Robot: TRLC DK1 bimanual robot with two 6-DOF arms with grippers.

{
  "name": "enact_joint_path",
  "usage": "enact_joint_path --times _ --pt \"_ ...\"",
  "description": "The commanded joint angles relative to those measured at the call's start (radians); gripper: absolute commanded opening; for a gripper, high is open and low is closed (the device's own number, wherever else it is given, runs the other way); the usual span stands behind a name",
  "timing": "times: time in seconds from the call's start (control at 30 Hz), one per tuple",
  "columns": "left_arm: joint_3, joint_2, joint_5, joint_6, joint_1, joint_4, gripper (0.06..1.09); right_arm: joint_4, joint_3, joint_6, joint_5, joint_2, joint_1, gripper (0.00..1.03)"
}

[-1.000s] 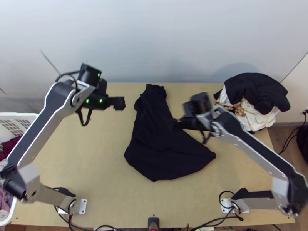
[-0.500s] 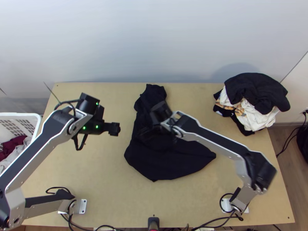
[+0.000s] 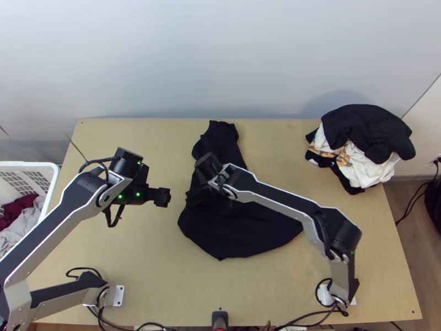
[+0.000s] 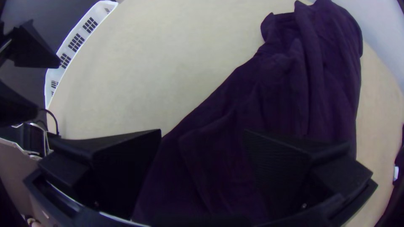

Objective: Fold the t-shirt

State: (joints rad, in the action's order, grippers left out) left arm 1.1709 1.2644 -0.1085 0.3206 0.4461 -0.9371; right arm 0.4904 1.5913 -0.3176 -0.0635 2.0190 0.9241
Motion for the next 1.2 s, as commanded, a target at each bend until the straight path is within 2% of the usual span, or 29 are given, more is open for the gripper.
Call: enact_joint_path --times 0.0,0.17,0.23,0.33,0.37,0.4,0.53,0.7,0.93,1.17 --pt "-0.048 -0.003 -0.007 -0.003 0.003 0.038 1.03 0.01 0.061 -0.001 0.01 0.08 0.015 0.79" --pt "-0.062 0.004 -0.014 -0.003 0.005 0.055 1.03 0.022 0.064 -0.001 0.017 0.115 0.001 0.77" --pt "-0.06 0.006 -0.016 -0.005 0.005 0.057 1.03 0.025 0.062 0.0 0.017 0.115 -0.007 0.53" --pt "-0.057 0.01 -0.019 -0.008 0.006 0.057 1.03 0.037 0.058 0.006 0.019 0.11 -0.01 0.24" --pt "-0.057 0.013 -0.019 -0.009 0.006 0.057 1.03 0.042 0.058 0.014 0.021 0.109 -0.01 0.09" --pt "-0.056 0.016 -0.019 -0.011 0.009 0.058 1.03 0.051 0.062 0.018 0.034 0.107 -0.01 0.03" --pt "-0.042 0.03 -0.02 -0.003 0.029 0.058 1.03 0.08 0.055 0.017 0.073 0.06 -0.027 0.03" --pt "-0.036 0.059 -0.02 0.018 0.1 0.069 1.03 0.099 0.059 -0.009 0.076 -0.04 -0.123 0.03" --pt "-0.039 0.121 -0.02 0.035 0.175 0.133 1.03 0.132 -0.033 -0.012 0.074 -0.227 -0.338 0.03" --pt "-0.008 0.171 -0.023 0.032 0.255 0.139 1.03 0.132 -0.171 0.025 0.073 -0.37 -0.564 0.03"
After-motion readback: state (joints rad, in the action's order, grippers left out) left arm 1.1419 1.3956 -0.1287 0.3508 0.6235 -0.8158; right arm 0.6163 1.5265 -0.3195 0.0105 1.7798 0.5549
